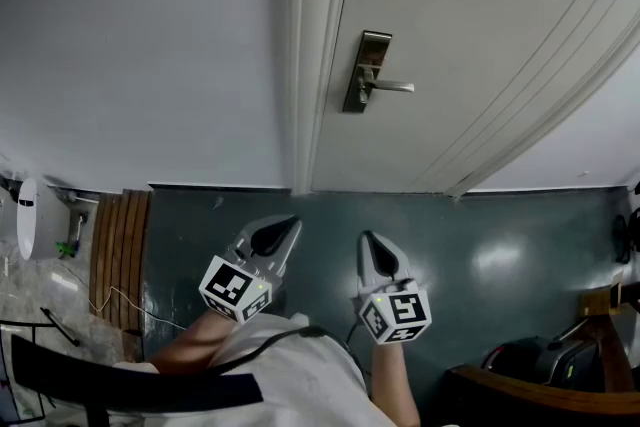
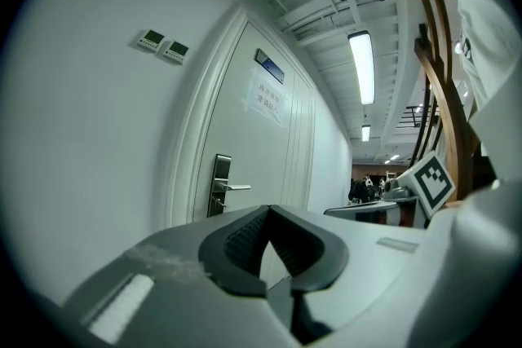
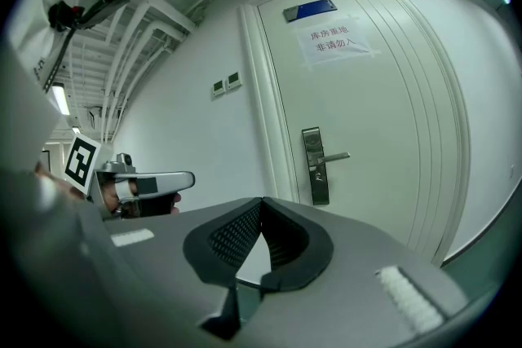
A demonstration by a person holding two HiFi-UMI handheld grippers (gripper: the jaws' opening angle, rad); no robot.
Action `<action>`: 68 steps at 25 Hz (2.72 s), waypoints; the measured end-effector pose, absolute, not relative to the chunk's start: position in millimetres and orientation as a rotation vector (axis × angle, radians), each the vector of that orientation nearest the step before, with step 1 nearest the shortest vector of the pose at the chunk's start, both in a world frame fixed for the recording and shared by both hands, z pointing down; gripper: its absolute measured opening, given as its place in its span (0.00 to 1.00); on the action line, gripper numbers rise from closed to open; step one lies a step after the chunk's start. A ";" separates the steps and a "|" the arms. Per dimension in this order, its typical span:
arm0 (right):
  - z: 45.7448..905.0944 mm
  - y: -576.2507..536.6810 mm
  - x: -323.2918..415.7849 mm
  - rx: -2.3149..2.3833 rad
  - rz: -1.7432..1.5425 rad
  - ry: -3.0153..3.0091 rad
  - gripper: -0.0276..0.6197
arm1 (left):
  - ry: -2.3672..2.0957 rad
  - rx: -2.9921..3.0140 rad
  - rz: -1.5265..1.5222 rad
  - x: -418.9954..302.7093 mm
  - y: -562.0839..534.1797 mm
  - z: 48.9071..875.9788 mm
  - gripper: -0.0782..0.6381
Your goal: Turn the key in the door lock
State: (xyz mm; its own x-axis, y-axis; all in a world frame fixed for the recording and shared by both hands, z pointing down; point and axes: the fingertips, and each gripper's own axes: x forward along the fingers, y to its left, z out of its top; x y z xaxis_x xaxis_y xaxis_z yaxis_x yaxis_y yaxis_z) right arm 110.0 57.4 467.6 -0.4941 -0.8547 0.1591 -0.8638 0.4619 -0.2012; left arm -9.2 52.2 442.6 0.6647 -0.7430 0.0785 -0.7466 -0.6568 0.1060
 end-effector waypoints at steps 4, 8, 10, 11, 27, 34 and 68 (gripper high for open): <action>463.5 26.5 104.5 1.580 0.385 -2.643 0.05 | -1.217 2.759 0.032 -13.6 18.5 437.9 0.12; 454.6 -4.7 94.3 1.594 0.371 -2.632 0.05 | -1.205 2.752 0.036 -21.5 -18.5 433.6 0.11; 452.5 -19.3 90.5 1.608 0.373 -2.620 0.05 | -1.178 2.755 0.043 -23.9 -34.1 433.9 0.11; 451.6 -26.3 89.0 1.620 0.377 -2.612 0.05 | -1.157 2.761 0.047 -24.5 -41.2 434.2 0.11; 450.8 -109.6 61.8 1.819 0.387 -2.460 0.05 | -0.891 2.855 0.030 -40.2 -142.6 433.4 0.12; 454.3 -130.3 41.9 1.822 0.396 -2.452 0.05 | -0.857 2.848 0.036 -52.1 -161.8 442.4 0.12; 525.1 -263.1 113.2 1.645 0.955 -2.638 0.07 | -1.068 2.791 0.073 12.3 -231.1 442.9 0.12</action>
State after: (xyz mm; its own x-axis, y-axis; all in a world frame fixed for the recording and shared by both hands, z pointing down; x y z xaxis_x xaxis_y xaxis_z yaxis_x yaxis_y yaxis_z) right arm 113.2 -263.1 525.1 -0.4838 -0.8505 0.2065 -0.7855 0.3179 -0.5309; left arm 12.3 -231.1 442.9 0.7449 -0.6598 0.0992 -0.6671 -0.7346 0.1240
